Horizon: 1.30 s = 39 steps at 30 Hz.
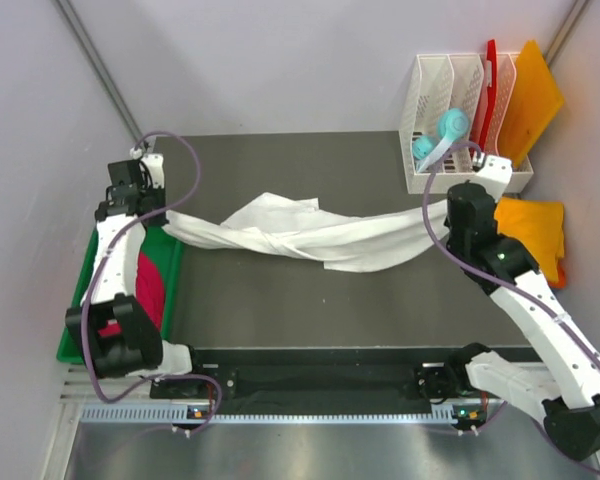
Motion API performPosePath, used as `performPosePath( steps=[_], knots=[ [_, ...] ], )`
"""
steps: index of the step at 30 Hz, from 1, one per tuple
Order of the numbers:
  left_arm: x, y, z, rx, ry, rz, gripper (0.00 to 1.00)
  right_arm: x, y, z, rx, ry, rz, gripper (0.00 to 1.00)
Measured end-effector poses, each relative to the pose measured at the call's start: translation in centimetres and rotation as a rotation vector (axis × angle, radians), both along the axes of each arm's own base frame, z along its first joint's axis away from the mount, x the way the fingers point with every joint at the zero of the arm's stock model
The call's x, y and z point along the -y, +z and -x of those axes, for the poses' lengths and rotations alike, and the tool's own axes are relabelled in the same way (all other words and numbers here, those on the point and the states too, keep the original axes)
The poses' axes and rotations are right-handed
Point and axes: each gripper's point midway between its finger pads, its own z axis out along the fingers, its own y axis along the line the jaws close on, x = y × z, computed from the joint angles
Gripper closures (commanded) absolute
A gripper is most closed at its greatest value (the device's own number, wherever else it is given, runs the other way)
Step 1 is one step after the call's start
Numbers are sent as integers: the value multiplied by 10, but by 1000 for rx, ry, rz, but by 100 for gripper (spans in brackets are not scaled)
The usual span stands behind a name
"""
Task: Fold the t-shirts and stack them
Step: Flatten the tshirt out
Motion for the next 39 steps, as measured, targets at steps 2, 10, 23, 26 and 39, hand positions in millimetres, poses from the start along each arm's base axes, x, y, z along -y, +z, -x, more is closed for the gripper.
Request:
performPosePath(
  steps=[2,10,23,26,39],
  knots=[
    [4,15,10,35,-37,-20,4,5,2,9,13,-11,-16,67],
    [13,32,17,86,-86,-13,1,3,-11,12,-35,-4,-15,20],
    [31,26,16,73,-126,84,1,-125,-69,36,-169,374,-45,66],
    [36,20,14,58,-137,100,1,-149,-105,47,-264,408,-29,63],
    [45,-6,10,-15,-144,147,1,-196,-197,79,-537,498,38,59]
  ],
)
